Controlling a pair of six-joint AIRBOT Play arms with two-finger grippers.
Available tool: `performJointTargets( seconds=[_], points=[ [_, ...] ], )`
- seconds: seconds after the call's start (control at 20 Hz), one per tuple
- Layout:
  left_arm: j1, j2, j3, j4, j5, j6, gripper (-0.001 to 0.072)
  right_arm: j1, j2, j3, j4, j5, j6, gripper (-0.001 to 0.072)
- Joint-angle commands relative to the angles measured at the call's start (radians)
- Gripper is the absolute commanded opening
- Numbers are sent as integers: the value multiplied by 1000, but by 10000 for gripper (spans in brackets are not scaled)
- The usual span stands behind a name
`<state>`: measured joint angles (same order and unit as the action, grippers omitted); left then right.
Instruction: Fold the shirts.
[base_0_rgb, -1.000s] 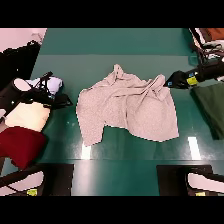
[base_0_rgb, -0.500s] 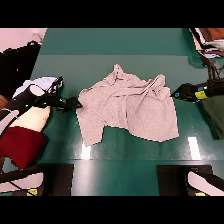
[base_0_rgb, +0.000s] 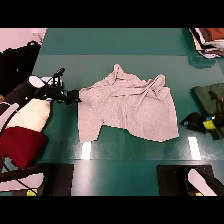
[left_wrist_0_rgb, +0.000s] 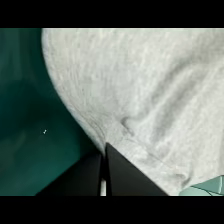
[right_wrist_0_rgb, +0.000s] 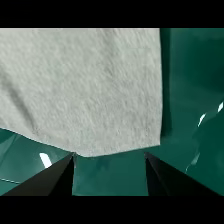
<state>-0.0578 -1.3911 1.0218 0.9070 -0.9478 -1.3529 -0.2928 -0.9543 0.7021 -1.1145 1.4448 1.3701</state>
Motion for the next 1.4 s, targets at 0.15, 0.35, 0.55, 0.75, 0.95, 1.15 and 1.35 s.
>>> performJointTargets(
  seconds=[0.15,0.35,0.55,0.75,0.95,1.15,1.35],
  points=[
    [-1,-1,36,-2,-24,0,22,-26,31,-245,33,-70,55,452],
    [-1,-1,36,-2,-22,0,22,77,31,-263,74,-200,96,436],
    [-1,-1,36,2,-23,0,22,150,-43,-246,75,-233,118,408],
    [0,12,36,10,-29,-1,22,241,-142,-150,72,-232,83,52],
    [35,191,58,36,-22,-2,21,309,-110,71,71,-207,83,14],
    [126,429,224,36,-50,-1,22,273,18,391,66,-216,83,14],
    [153,590,497,35,-57,-2,22,185,119,739,66,-226,75,14]
  ],
)
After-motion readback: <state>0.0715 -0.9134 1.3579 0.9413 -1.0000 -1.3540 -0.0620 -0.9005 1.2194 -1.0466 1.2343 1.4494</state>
